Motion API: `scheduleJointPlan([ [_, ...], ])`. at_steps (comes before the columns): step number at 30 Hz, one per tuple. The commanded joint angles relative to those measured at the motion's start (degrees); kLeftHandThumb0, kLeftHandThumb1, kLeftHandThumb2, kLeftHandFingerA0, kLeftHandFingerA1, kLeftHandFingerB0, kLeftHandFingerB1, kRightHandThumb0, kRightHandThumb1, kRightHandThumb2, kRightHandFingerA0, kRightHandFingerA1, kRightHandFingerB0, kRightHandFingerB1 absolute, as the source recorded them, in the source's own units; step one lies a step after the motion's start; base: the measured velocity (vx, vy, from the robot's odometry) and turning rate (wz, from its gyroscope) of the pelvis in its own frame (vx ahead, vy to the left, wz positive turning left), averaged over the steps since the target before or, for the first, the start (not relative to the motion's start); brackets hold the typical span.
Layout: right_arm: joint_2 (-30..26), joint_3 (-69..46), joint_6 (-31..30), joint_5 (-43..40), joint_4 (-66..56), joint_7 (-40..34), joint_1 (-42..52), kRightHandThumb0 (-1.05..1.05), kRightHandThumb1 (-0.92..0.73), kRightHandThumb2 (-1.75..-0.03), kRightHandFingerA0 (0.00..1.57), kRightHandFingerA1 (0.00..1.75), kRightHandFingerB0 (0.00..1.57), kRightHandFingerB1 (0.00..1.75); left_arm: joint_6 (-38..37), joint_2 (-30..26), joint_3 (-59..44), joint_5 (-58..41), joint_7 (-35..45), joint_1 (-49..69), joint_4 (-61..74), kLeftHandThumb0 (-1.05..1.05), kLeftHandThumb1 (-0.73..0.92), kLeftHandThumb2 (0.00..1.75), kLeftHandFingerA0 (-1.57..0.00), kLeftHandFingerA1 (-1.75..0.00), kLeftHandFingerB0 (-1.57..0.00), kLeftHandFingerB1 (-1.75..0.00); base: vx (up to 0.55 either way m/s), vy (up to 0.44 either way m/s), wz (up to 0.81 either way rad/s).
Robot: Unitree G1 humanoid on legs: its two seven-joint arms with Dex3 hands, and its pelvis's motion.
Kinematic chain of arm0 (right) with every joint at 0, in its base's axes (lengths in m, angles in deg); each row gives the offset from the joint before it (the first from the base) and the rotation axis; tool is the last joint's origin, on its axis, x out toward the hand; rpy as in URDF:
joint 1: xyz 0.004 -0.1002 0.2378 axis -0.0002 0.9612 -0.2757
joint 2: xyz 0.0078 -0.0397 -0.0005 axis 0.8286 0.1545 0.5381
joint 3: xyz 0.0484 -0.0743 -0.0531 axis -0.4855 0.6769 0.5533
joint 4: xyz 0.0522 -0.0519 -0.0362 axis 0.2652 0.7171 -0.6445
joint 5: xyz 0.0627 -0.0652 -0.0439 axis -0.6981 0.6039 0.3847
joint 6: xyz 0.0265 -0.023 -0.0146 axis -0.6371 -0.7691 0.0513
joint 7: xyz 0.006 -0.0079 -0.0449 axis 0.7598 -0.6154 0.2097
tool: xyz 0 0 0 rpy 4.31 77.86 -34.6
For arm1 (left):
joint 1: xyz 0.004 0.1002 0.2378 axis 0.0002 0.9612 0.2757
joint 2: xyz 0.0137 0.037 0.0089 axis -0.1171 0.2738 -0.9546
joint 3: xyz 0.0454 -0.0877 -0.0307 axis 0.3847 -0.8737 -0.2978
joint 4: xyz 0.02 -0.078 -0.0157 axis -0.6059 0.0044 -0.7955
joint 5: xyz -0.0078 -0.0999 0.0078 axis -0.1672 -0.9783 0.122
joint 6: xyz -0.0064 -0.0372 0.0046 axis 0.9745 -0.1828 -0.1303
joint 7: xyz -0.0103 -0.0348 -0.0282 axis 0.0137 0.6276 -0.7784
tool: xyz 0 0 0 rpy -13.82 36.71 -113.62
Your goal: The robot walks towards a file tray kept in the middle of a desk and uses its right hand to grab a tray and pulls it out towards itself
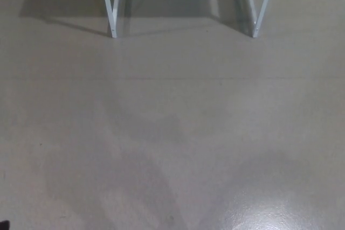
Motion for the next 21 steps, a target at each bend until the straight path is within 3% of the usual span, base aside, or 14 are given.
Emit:
scheduleJointPlan([
  [1, 0.32, -2.29, 10.22, -3.67, -1.09, -1.55, 1.14, -0.49, -0.77, -0.63, 0.46, 0.46, 0.32, 0.39, -3.74, -0.97, -2.77, -4.75, 4.55, 1.06, 2.08, -0.56, 0.92, 0.70, -0.15, -0.39, -0.18, -0.36, 0.00, 0.000, 0.00],
  [7, 0.82, -2.14, 10.64, -2.81, -0.69, -2.15, 1.49, -0.49, -0.77, -0.63, 0.49, 0.46, 0.34, 0.39, -3.67, -1.15, -2.75, -3.85, 4.85, 2.23, 3.06, -0.54, 0.92, 0.69, -0.17, -0.40, -0.19, -0.35, 0.00, 0.000, 0.00],
  [8, 0.81, -2.01, 10.86, -2.58, -0.29, -2.34, 1.28, -0.49, -0.77, -0.63, 0.49, 0.47, 0.33, 0.39, -3.64, -1.15, -2.81, -3.77, 4.68, 2.19, 2.95, -0.29, 0.64, 1.15, -0.08, -0.53, -0.07, -0.51, 0.00, 0.000, 0.00],
  [11, 0.92, -1.86, 11.48, -2.57, 0.82, -2.56, 0.77, -0.50, -0.76, -0.63, 0.49, 0.46, 0.34, 0.39, -4.33, -1.26, -2.77, -3.58, 4.61, 2.04, 2.57, -0.29, 0.64, 1.15, -0.08, -0.53, -0.07, -0.51, 0.07, -0.012, 0.02],
  [12, 0.84, -1.80, 11.64, -2.47, 1.02, -2.59, 0.71, -0.50, -0.77, -0.63, 0.48, 0.46, 0.34, 0.39, -4.33, -1.25, -2.76, -3.57, 4.56, 2.02, 2.50, -0.29, 0.64, 1.15, -0.08, -0.53, -0.07, -0.51, 0.03, -0.022, 0.19],
  [13, 0.69, -1.69, 11.92, -2.36, 1.32, -2.60, 0.68, -0.49, -0.77, -0.63, 0.48, 0.46, 0.34, 0.39, -4.19, -1.16, -2.68, -3.44, 4.27, 2.26, 2.87, -0.53, 0.91, 0.66, -0.20, -0.40, -0.22, -0.37, 0.01, -0.024, 0.38],
  [21, 0.37, -0.58, 11.56, -1.89, 1.38, -2.96, 0.60, -0.50, -0.76, -0.63, 0.48, 0.46, 0.35, 0.39, -4.08, -1.50, -2.44, -2.81, 3.76, 2.52, 3.18, -0.51, 0.91, 0.66, -0.25, -0.43, -0.23, -0.37, 0.04, 0.101, -0.07],
])
